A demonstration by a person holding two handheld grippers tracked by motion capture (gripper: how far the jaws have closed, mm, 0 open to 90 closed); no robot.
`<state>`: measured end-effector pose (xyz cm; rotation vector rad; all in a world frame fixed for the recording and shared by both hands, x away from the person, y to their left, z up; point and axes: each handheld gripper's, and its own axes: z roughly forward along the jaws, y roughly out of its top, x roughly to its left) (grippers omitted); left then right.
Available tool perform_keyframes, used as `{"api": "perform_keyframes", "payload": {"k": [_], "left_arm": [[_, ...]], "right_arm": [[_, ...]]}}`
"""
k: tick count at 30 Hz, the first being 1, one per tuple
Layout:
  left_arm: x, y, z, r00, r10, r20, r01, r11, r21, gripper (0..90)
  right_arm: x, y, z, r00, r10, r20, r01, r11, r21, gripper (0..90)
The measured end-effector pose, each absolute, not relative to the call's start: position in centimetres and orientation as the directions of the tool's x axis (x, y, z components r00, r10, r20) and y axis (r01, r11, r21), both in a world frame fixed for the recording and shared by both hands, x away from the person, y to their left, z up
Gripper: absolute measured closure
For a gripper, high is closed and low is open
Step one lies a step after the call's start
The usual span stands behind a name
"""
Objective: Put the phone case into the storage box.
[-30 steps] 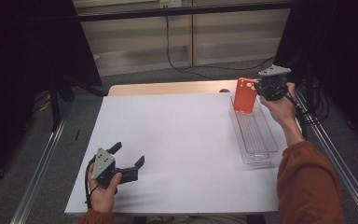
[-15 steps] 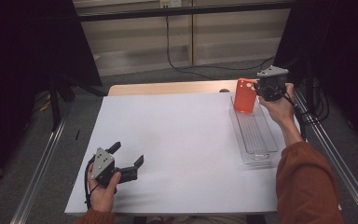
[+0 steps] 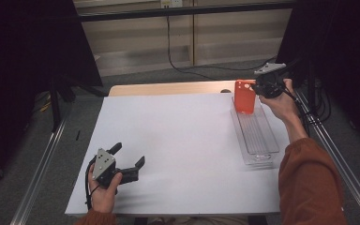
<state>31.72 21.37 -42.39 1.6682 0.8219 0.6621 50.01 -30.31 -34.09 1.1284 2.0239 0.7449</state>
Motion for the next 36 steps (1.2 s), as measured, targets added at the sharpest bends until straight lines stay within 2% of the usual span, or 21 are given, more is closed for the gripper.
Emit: {"api": "perform_keyframes", "payload": {"k": [9, 36], "left_arm": [[31.8, 21.3, -42.4, 0.607, 0.794, 0.023, 0.182, -0.167, 0.969, 3.0], [31.8, 21.5, -42.5, 0.593, 0.805, 0.021, 0.186, -0.162, 0.969, 3.3]], "right_arm": [[51.0, -30.4, -33.7, -0.415, 0.861, -0.293, 0.494, 0.484, 0.722, 80.5], [52.8, -32.0, -34.8, -0.336, 0.914, -0.228, 0.523, 0.382, 0.762, 80.5]]}}
